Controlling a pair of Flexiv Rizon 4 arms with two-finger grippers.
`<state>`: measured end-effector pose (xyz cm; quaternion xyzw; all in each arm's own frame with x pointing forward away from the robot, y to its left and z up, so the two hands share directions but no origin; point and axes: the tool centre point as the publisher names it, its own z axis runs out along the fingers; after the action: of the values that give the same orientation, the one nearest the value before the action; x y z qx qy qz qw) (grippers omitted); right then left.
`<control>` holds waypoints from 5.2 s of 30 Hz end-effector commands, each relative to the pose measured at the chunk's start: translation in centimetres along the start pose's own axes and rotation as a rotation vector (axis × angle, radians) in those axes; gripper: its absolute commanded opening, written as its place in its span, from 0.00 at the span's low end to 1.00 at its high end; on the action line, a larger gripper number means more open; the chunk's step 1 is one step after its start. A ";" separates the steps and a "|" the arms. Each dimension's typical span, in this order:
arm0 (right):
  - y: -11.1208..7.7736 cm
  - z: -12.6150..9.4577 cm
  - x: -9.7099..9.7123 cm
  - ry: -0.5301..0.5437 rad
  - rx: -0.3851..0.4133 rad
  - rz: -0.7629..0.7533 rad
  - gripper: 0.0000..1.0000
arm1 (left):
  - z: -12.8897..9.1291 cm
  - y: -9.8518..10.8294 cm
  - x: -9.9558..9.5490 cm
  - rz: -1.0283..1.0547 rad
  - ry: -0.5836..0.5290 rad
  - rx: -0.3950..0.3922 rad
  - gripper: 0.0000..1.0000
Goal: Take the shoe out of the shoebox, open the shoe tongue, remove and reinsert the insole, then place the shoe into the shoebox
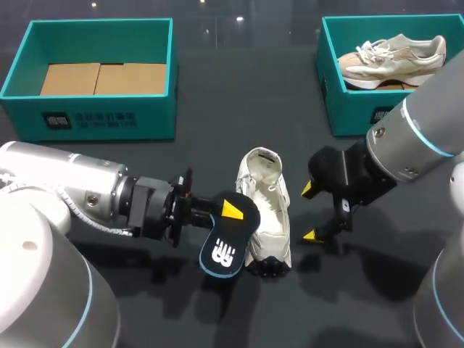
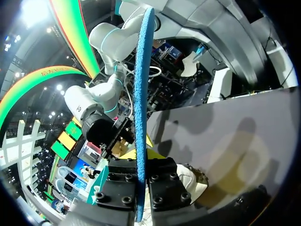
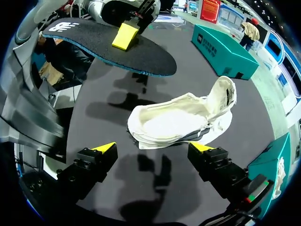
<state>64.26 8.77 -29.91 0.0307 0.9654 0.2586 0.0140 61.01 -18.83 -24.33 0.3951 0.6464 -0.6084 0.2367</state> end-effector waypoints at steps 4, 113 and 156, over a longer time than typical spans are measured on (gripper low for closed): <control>-0.3 1.8 0.5 0.030 0.013 0.022 1.00 | 0.4 0.6 0.0 -0.007 0.006 0.009 0.00; -2.7 4.1 -3.1 -0.054 0.002 -0.191 1.00 | 6.5 4.9 0.9 -0.423 -0.135 0.201 0.00; -2.7 4.1 -3.1 -0.054 0.002 -0.191 1.00 | 6.2 9.6 2.5 -0.359 -0.216 0.073 0.00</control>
<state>67.59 8.25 -34.67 -0.0550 0.9635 0.2545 0.0628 65.94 -24.56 -32.71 0.2149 0.6546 -0.7031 0.1761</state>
